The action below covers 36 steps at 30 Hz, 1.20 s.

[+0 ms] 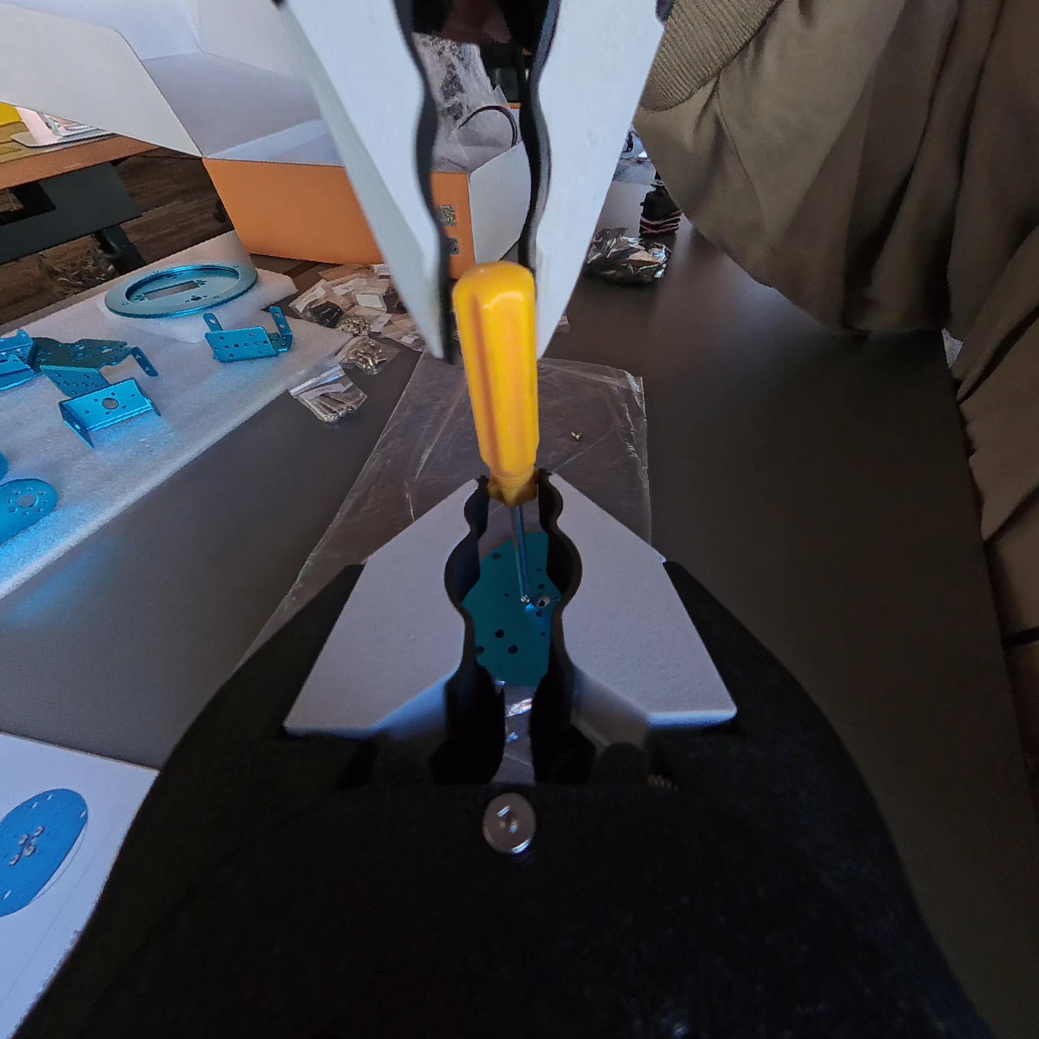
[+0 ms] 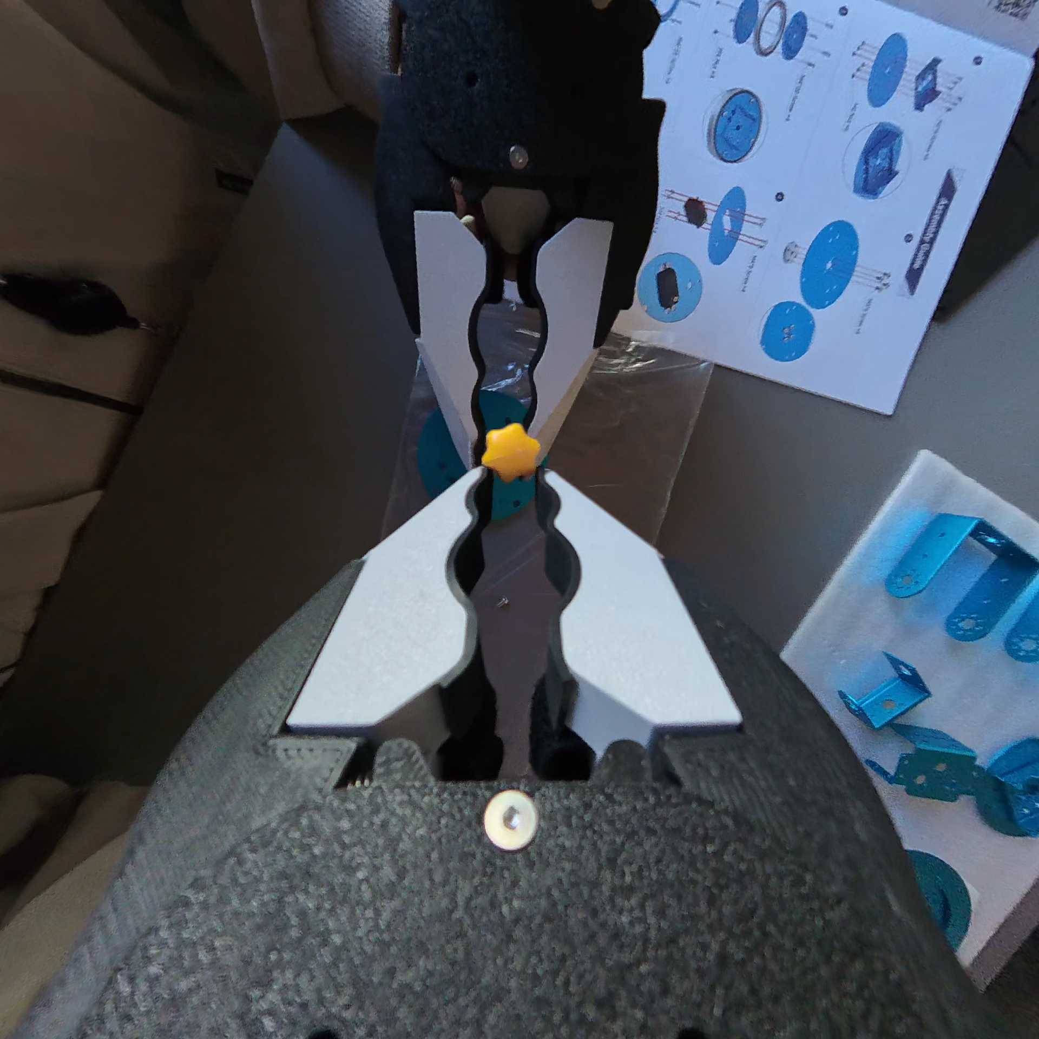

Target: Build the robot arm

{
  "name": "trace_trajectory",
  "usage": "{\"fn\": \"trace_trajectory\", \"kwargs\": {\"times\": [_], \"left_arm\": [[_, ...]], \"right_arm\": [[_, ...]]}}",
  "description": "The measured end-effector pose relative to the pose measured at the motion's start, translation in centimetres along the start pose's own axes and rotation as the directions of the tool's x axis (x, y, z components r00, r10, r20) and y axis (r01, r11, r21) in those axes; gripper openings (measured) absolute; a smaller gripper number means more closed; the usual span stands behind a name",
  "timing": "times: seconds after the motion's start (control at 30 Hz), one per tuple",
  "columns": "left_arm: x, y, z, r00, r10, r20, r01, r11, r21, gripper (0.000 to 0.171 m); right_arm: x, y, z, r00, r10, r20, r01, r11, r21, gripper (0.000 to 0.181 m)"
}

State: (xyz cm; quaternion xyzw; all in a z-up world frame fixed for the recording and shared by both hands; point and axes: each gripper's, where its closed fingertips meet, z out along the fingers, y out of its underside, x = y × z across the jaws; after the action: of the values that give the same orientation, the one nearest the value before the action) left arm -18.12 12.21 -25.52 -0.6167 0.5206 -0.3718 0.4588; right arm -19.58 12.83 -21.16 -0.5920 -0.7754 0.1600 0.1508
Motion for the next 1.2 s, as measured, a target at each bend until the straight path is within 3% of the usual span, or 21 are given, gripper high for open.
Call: {"fn": "trace_trajectory", "kwargs": {"times": [0.13,0.23,0.33,0.47,0.5,0.7,0.8,0.9,1.0,1.03,1.2], "left_arm": [[-0.1,0.0,0.1,1.000,0.001,-0.014,-0.001,1.000,-0.009,0.017],[-0.2,0.0,0.0,1.000,-0.005,-0.019,0.005,1.000,-0.007,0.017],[-0.1,0.0,-0.1,1.000,-0.004,-0.024,0.003,1.000,-0.005,0.017],[0.0,0.0,0.0,0.999,-0.002,-0.038,0.002,1.000,-0.008,0.017],[0.0,0.0,0.0,0.999,-0.003,-0.035,0.003,1.000,-0.010,0.017],[-0.3,0.1,0.0,1.000,-0.015,-0.006,0.015,1.000,-0.016,0.018],[-0.4,-0.3,0.1,0.999,-0.007,0.038,0.007,1.000,-0.017,0.030],[-0.1,-1.5,0.0,0.998,-0.001,0.069,-0.001,1.000,0.022,0.032],[-0.4,-2.5,0.1,0.994,-0.007,0.110,0.001,0.999,0.051,0.026],[-0.7,-2.5,0.1,0.992,-0.007,0.125,0.001,0.999,0.047,0.019],[-0.6,-2.6,0.0,0.996,-0.036,0.086,0.029,0.997,0.073,0.018]], "right_arm": [[-0.5,-0.5,-0.7,0.999,-0.033,-0.021,0.035,0.992,0.125,0.039],[-0.5,-1.8,-1.0,0.999,-0.044,0.001,0.041,0.943,0.329,0.054],[-0.6,-2.3,-1.1,0.995,0.000,0.098,-0.055,0.831,0.553,0.046],[-0.2,-2.6,-0.9,0.992,0.041,0.120,-0.114,0.697,0.708,0.026],[0.0,-2.7,-0.9,0.994,0.055,0.098,-0.109,0.677,0.728,0.017],[0.8,-2.8,-0.8,0.973,0.230,0.002,-0.149,0.625,0.766,0.016],[0.9,-2.6,-0.9,0.948,0.312,-0.061,-0.144,0.594,0.792,0.016],[1.2,-1.9,-1.3,0.908,0.397,-0.132,-0.131,0.569,0.812,0.016],[1.2,-1.6,-1.4,0.880,0.465,-0.092,-0.190,0.524,0.831,0.017],[1.1,-1.6,-1.5,0.876,0.473,-0.095,-0.191,0.521,0.832,0.017],[1.1,-1.5,-1.3,0.874,0.469,-0.129,-0.184,0.563,0.806,0.017]]}}
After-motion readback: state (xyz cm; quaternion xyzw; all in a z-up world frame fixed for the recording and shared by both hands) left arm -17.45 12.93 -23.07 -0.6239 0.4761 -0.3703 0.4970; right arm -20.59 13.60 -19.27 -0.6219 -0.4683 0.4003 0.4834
